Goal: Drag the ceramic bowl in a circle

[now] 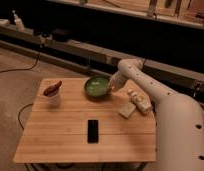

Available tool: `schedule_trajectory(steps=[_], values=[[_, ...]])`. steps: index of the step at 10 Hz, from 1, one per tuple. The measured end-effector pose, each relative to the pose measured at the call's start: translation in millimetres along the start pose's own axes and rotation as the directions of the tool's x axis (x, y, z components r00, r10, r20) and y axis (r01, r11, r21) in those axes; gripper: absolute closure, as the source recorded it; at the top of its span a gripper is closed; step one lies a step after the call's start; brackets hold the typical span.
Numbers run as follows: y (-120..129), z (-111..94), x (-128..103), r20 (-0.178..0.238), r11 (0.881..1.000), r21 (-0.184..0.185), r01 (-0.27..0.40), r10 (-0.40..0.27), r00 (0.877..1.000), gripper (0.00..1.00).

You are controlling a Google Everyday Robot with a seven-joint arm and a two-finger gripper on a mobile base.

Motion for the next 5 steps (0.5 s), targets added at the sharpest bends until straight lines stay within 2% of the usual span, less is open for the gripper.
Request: schedule_trajectory(steps=[1,2,3,5], values=[[-9,1,-12,0.012,1.0,0.006,0.025,-0.025,1.0,1.0],[-18,1,-31,0.03,0.997,0.01,0.077,-0.077,0.997,1.0],[-18,-2,-45,0.045,0.993,0.01,0.114,-0.115,0.992,1.0],[-7,-11,-79,0.081,0.978,0.005,0.206,-0.206,0.975,1.0]])
